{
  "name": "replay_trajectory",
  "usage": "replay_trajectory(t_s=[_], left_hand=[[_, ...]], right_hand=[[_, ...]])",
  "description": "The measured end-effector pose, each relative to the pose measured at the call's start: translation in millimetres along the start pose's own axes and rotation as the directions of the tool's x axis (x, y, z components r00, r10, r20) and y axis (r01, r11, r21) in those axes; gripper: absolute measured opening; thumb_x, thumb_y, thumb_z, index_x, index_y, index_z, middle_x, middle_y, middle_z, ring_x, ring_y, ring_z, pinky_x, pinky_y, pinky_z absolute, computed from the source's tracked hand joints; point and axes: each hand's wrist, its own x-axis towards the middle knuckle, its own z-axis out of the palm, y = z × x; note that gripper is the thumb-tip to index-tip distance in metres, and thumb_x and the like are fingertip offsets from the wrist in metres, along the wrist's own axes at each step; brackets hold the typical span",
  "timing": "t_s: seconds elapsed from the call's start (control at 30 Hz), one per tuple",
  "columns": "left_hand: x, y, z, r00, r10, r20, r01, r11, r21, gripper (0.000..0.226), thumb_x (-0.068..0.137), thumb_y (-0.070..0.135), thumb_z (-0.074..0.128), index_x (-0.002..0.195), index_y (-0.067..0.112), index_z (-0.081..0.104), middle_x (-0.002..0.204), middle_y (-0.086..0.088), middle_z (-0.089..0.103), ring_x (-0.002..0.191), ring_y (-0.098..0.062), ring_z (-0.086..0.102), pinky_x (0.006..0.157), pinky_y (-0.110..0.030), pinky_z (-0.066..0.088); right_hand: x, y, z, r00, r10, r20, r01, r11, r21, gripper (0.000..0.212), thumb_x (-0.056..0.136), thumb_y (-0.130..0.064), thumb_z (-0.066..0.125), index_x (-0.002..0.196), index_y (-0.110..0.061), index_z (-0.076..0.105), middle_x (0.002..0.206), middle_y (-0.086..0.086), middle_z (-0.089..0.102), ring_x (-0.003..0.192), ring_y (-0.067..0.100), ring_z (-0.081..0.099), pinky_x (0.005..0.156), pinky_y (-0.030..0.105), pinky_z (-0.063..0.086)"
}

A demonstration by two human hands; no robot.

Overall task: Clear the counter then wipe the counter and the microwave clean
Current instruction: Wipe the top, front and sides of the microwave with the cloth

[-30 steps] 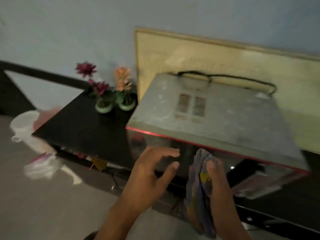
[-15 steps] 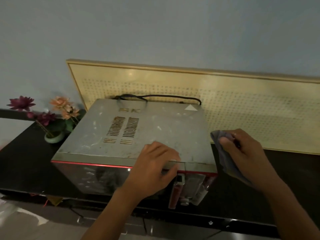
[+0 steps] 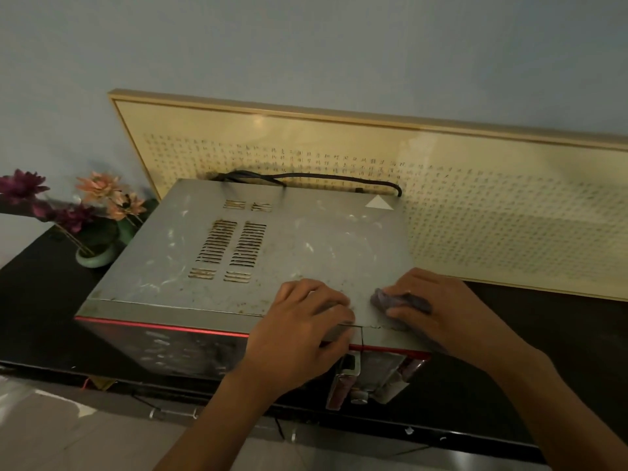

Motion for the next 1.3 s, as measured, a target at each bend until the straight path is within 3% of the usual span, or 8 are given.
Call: replay_trajectory(t_s=[0.17,0.33,0.43,0.6,0.8,1.07,1.2,1.3], left_hand=[[-0.9,-0.8,-0.7,1.0,-0.003,-0.008,0.003,1.0,-0.018,0.019,0.097,0.044,0.058,0.108,0.033,0.07,0.122,0.015,0.065,0.118,-0.016,0.055,0.1,-0.038,0.04],[-3.9,-5.1,3.7,1.0,0.03,0.0,-0.03,1.0,0.008,0.022,0.098,0.045,0.053,0.11,0.033,0.068,0.125,0.014,0.064,0.118,-0.016,0.054,0.101,-0.038,0.039],[-3.8,-4.5,5.5,0.999,0.029,-0.018,-0.029,1.0,0.012,0.023,0.099,0.044,0.053,0.11,0.031,0.068,0.125,0.012,0.065,0.116,-0.017,0.055,0.1,-0.038,0.038],[-2.4,-2.0,2.4,1.0,0.019,-0.005,-0.019,1.0,0.001,0.021,0.098,0.042,0.055,0.109,0.03,0.069,0.124,0.01,0.065,0.114,-0.017,0.057,0.099,-0.04,0.04],[-2.4,0.5,1.3,1.0,-0.016,0.015,0.016,1.0,0.0,0.02,0.098,0.042,0.055,0.108,0.032,0.069,0.124,0.011,0.065,0.115,-0.017,0.056,0.1,-0.039,0.039],[-1.1,5.2,2.6,0.999,-0.034,-0.021,0.034,0.999,0.013,0.016,0.096,0.039,0.06,0.104,0.031,0.071,0.121,0.012,0.067,0.112,-0.017,0.058,0.096,-0.038,0.041],[-1.1,6.5,2.7,0.999,-0.03,-0.021,0.031,0.999,0.036,0.015,0.095,0.038,0.062,0.103,0.029,0.071,0.121,0.01,0.067,0.111,-0.019,0.06,0.093,-0.039,0.043],[-0.7,5.6,2.1,0.999,-0.034,-0.017,0.035,0.999,0.032,0.015,0.094,0.038,0.064,0.104,0.03,0.071,0.122,0.011,0.067,0.112,-0.017,0.059,0.095,-0.035,0.04]], right_hand=[[32.2,-6.1,-1.5,0.95,0.241,-0.198,-0.234,0.97,0.062,0.022,0.097,-0.039,0.057,0.106,-0.022,0.068,0.095,-0.012,0.062,0.088,-0.004,0.053,0.076,0.011,0.036],[2.9,-31.7,4.1,0.993,0.118,0.0,-0.118,0.992,0.047,0.012,0.094,-0.045,0.056,0.104,-0.042,0.061,0.099,-0.025,0.058,0.097,-0.005,0.055,0.076,0.011,0.041],[-21.0,-27.0,1.5,0.994,0.063,0.092,-0.057,0.996,-0.063,0.029,0.087,-0.053,0.054,0.114,-0.046,0.059,0.109,-0.033,0.049,0.105,-0.006,0.053,0.081,0.01,0.045],[2.1,-7.8,-6.2,0.98,0.155,-0.128,-0.175,0.971,-0.164,0.032,0.091,-0.054,0.049,0.114,-0.036,0.063,0.104,-0.021,0.055,0.093,0.0,0.052,0.084,0.026,0.047],[-16.7,-20.6,0.9,0.987,-0.106,0.121,0.105,0.994,0.013,0.039,0.09,-0.062,0.045,0.112,-0.036,0.063,0.104,-0.021,0.058,0.097,-0.006,0.057,0.077,0.015,0.051],[18.0,5.7,-3.0,0.996,-0.085,-0.012,0.085,0.996,-0.015,0.037,0.091,-0.064,0.046,0.114,-0.039,0.061,0.098,-0.028,0.05,0.097,-0.007,0.051,0.08,0.009,0.038],[19.9,0.2,4.7,0.962,-0.256,0.094,0.265,0.959,-0.102,0.038,0.094,-0.057,0.047,0.119,-0.033,0.061,0.106,-0.021,0.051,0.09,-0.002,0.05,0.079,0.013,0.041],[0.8,14.2,1.7,0.943,-0.306,0.131,0.304,0.952,0.031,0.033,0.095,-0.051,0.057,0.121,-0.031,0.063,0.111,-0.02,0.057,0.096,0.0,0.058,0.082,0.015,0.049]])
